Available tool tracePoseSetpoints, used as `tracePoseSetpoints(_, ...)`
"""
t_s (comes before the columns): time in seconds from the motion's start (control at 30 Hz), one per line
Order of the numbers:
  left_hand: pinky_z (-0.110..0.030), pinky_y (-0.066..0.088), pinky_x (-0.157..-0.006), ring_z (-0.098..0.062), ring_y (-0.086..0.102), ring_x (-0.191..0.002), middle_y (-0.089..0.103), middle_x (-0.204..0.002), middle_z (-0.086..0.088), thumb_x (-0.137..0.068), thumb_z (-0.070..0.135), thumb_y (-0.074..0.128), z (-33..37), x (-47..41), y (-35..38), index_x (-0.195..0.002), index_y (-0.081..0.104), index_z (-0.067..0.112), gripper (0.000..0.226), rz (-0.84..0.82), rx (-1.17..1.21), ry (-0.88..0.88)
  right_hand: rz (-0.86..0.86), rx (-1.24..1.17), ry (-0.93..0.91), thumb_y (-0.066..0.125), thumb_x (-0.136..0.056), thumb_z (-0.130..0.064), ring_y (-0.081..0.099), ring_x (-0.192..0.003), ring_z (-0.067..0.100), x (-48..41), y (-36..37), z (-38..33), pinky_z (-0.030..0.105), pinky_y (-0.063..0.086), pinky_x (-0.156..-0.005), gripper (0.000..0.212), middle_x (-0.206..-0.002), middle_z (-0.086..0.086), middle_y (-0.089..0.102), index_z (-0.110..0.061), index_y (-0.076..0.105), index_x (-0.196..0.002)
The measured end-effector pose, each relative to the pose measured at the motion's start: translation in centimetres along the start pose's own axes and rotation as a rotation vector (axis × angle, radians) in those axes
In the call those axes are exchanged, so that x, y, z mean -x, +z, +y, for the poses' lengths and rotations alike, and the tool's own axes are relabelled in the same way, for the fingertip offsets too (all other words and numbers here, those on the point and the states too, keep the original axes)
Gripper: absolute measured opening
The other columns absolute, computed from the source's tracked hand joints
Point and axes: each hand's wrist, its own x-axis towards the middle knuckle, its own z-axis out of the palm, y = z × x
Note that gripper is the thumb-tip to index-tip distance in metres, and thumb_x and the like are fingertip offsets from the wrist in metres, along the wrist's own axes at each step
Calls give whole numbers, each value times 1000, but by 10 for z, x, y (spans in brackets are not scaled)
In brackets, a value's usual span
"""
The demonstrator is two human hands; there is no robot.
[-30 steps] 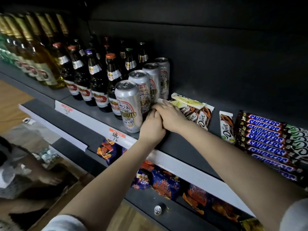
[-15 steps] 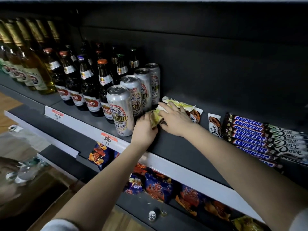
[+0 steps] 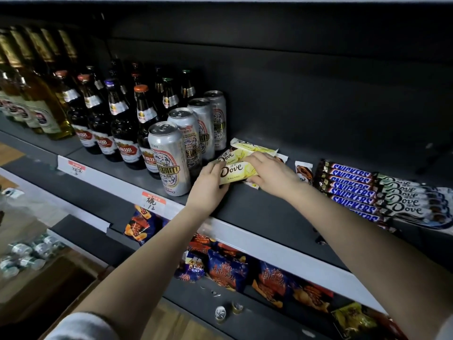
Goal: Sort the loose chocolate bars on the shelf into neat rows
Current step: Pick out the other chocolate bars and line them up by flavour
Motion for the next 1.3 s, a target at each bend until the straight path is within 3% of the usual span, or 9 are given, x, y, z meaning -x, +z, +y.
tracePoseSetpoints(0.3, -23, 30, -100, -27, 49, -118, 57, -123, -9, -74, 14, 76, 51, -30, 15, -123, 56, 6, 53, 23, 136, 136, 203, -19, 128, 56, -89, -16, 36, -128, 23, 55, -20, 38, 41, 44, -93, 55, -134, 9, 40, -10, 35, -140)
tracePoseSetpoints(0.47, -32, 37, -102, -26, 50, -117, 57, -122, -8, -74, 21, 76, 101, -36, 44, -124, 56, 9, 55, -4, 165, 216, 234, -18, 200, 58, -88, -14, 36, -130, 21, 107, -37, 80, 37, 39, -102, 53, -135, 8, 45, -10, 40, -138)
tracePoseSetpoints(0.7, -28, 35, -98, -20, 46, -118, 51, -129, 0, -81, 24, 67, 183, -38, 75, -129, 51, 16, 52, -62, 160, 315, 284, 51, 295, 59, -89, -19, 37, -129, 21, 181, -53, 129, 39, 40, -104, 54, -135, 9, 47, -9, 40, -138)
tracePoseSetpoints(0.83, -37, 42, -94, -21, 47, -114, 52, -127, 3, -79, 31, 70, 222, -40, 93, -127, 54, 19, 52, -60, 143, 368, 320, 100, 330, 58, -89, -19, 38, -129, 23, 218, -64, 154, 41, 43, -97, 52, -134, 11, 48, -7, 42, -137)
tracePoseSetpoints(0.93, -39, 41, -95, -22, 46, -113, 53, -127, 2, -78, 36, 71, 250, -42, 105, -129, 54, 20, 56, -72, 103, 409, 367, 135, 352, 60, -88, -21, 45, -121, 27, 245, -66, 172, 50, 52, -83, 50, -128, 14, 50, -8, 45, -134)
tracePoseSetpoints(1.07, -39, 38, -97, -24, 43, -116, 53, -130, 5, -79, 42, 68, 291, -42, 123, -132, 51, 25, 58, -124, 64, 423, 441, 209, 370, 68, -82, -14, 56, -109, 30, 280, -71, 189, 38, 55, -71, 47, -117, 17, 57, -1, 54, -125)
tracePoseSetpoints(1.3, -37, 37, -96, -27, 44, -116, 53, -132, 6, -78, 36, 68, 371, -30, 168, -130, 51, 29, 55, -156, 103, 420, 402, 197, 487, 62, -85, -8, 48, -119, 33, 351, -82, 229, 43, 51, -85, 46, -124, 18, 54, 0, 50, -129)
